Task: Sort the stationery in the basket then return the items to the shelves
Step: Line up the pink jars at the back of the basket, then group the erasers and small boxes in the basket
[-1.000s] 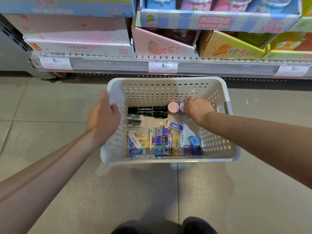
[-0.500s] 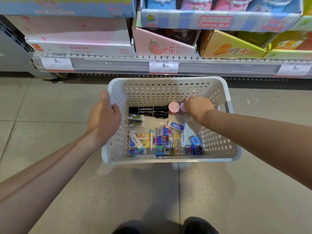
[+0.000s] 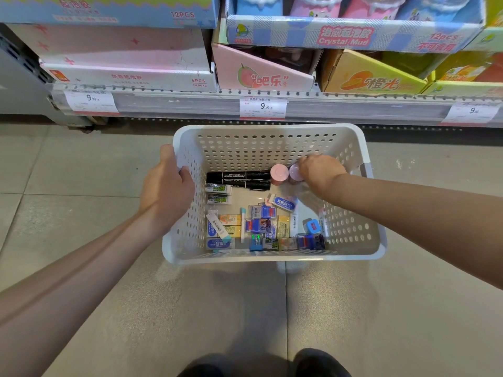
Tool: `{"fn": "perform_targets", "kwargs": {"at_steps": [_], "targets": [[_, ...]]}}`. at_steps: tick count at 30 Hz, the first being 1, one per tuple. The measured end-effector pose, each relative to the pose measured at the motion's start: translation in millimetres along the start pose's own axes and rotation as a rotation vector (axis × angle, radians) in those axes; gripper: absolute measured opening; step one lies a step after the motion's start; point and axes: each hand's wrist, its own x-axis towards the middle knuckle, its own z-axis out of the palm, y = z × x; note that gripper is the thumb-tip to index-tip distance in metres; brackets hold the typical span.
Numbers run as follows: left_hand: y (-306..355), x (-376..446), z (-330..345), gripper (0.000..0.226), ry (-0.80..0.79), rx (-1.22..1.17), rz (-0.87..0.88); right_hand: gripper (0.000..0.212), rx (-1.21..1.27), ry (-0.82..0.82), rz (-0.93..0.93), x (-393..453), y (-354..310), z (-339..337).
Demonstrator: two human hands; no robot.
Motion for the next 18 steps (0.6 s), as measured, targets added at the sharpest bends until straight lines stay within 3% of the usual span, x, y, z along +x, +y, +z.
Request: {"fn": "perform_targets", "kwargs": {"at_steps": [4, 6, 8, 10, 12, 18], "targets": [[1, 0, 0, 0.008, -0.003, -0.011, 0.003, 0.029, -0.067, 0.036, -0.026, -11, -7, -3], [1, 0, -1, 0.008, -0.004, -0.009, -0.007, 0.021, -0.133, 0.031, -0.183, -18, -14, -6], [1, 0, -1, 0.009, -0.004, -0.009, -0.018, 0.006, -0.022, -0.041, -0.442, -23, -20, -5], [1, 0, -1, 0.008, 0.0, -0.002, -0.023, 0.014, 0.171, -0.122, -0.647, -26, -27, 1], [1, 0, 0, 0.009, 0.007, 0.008, -0.029, 0.025, 0.241, -0.122, -0.725, -25, -36, 7], [1, 0, -1, 0.009, 0.008, 0.015, -0.012, 0.041, 0.14, -0.082, -0.818, -18, -61, 23]]}}
